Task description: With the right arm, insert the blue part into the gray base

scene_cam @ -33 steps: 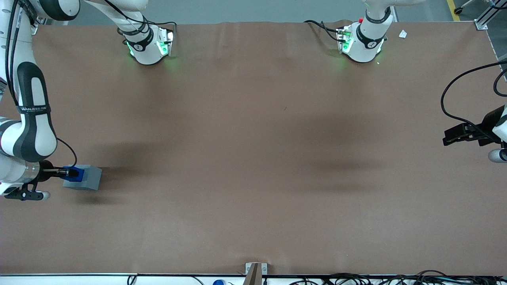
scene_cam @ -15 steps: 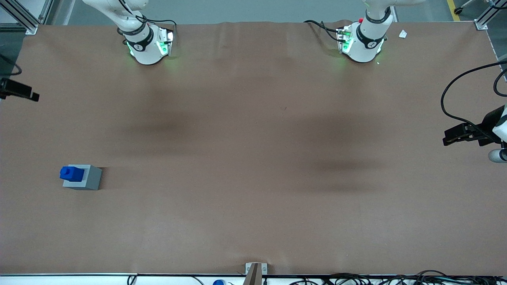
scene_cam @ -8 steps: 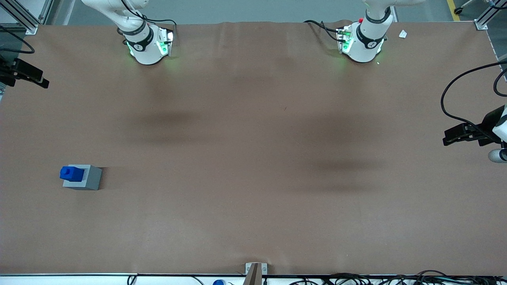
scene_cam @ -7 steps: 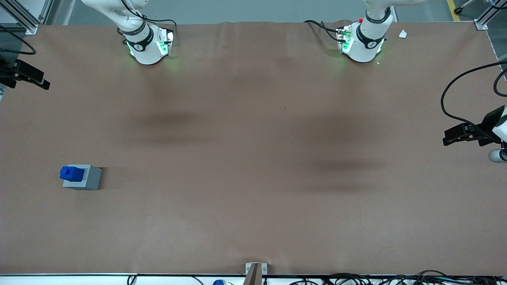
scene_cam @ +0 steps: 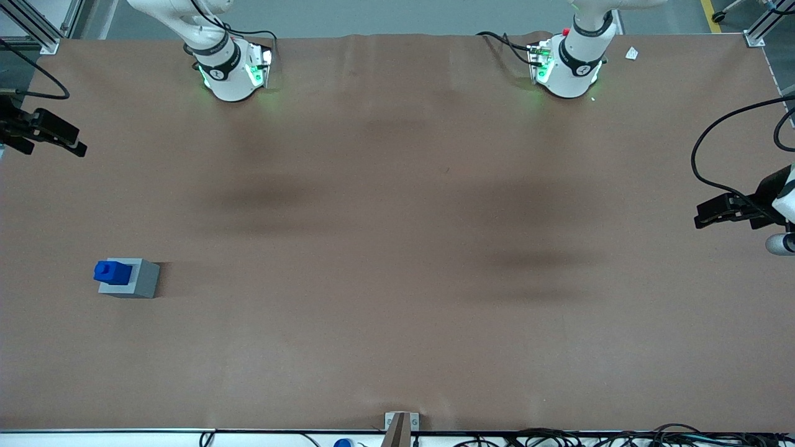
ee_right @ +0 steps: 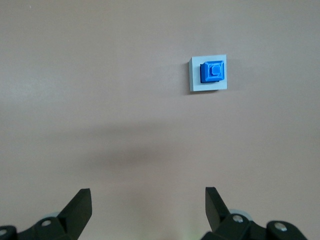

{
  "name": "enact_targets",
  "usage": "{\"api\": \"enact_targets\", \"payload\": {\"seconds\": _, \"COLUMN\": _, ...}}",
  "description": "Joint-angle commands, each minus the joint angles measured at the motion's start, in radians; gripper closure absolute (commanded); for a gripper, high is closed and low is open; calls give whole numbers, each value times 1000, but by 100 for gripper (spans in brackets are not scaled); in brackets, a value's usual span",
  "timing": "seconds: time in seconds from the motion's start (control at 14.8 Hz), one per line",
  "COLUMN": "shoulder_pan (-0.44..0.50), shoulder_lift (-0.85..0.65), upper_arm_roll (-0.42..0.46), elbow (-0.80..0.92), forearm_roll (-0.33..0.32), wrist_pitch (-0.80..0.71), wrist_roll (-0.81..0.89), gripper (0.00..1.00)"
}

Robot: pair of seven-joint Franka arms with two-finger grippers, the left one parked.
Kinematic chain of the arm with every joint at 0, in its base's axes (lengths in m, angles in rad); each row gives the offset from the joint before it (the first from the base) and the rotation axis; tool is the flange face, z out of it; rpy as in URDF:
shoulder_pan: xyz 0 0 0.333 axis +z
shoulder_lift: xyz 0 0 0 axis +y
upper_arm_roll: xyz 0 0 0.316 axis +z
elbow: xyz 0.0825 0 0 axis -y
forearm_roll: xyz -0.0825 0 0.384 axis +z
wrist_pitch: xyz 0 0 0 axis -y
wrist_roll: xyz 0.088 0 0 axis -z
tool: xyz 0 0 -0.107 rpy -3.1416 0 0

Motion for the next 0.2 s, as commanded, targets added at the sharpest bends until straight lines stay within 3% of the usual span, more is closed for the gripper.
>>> {"api": "enact_targets", "payload": {"seconds": 0.0, "shoulder_pan": 9, "shoulder_lift": -19, "upper_arm_roll": -3, "elbow": 12, "forearm_roll": 1, "wrist_pitch": -2, "wrist_roll": 15, "gripper": 0}}
{"api": "enact_targets", "payload": {"seconds": 0.14, "shoulder_pan": 18, "shoulder_lift": -18, "upper_arm_roll": -3, "elbow": 17, "forearm_roll": -8, "wrist_pitch": -3, "wrist_roll": 12, "gripper": 0}}
